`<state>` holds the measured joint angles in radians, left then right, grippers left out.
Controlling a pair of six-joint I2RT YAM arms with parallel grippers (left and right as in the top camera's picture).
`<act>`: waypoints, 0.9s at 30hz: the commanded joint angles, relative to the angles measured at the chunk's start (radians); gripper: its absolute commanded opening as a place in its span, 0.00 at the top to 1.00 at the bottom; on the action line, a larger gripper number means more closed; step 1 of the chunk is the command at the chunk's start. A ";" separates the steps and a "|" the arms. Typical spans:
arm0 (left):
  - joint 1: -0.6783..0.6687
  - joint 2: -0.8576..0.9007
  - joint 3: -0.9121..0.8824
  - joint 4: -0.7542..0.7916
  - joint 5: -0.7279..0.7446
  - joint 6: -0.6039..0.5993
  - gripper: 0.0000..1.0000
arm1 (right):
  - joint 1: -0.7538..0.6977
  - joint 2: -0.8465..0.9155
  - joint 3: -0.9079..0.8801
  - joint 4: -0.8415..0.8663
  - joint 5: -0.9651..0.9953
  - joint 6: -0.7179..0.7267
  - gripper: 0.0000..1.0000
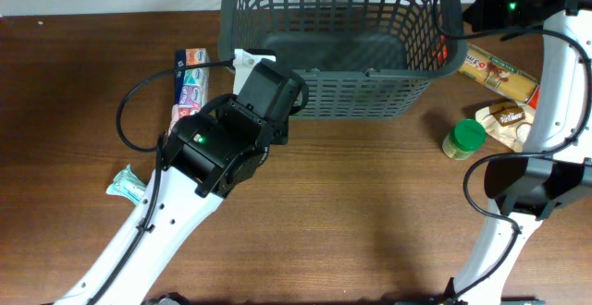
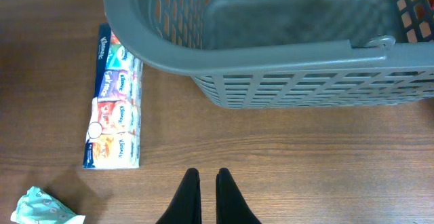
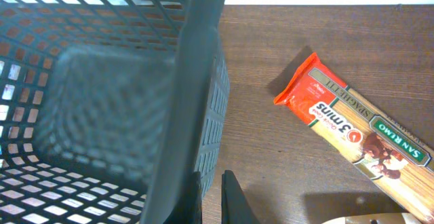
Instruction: Pack container
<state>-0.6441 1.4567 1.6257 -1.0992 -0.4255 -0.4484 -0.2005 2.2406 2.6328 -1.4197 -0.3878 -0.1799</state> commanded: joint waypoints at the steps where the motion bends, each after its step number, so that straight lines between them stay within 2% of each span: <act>1: -0.004 -0.008 0.013 0.003 0.004 0.017 0.98 | -0.002 0.014 0.001 0.003 -0.054 -0.008 0.96; 27: -0.004 -0.008 0.013 0.004 0.003 0.017 0.98 | 0.045 0.027 0.001 0.046 -0.076 -0.023 0.96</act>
<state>-0.6441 1.4567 1.6257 -1.0988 -0.4255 -0.4484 -0.1772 2.2601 2.6328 -1.3785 -0.4110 -0.1909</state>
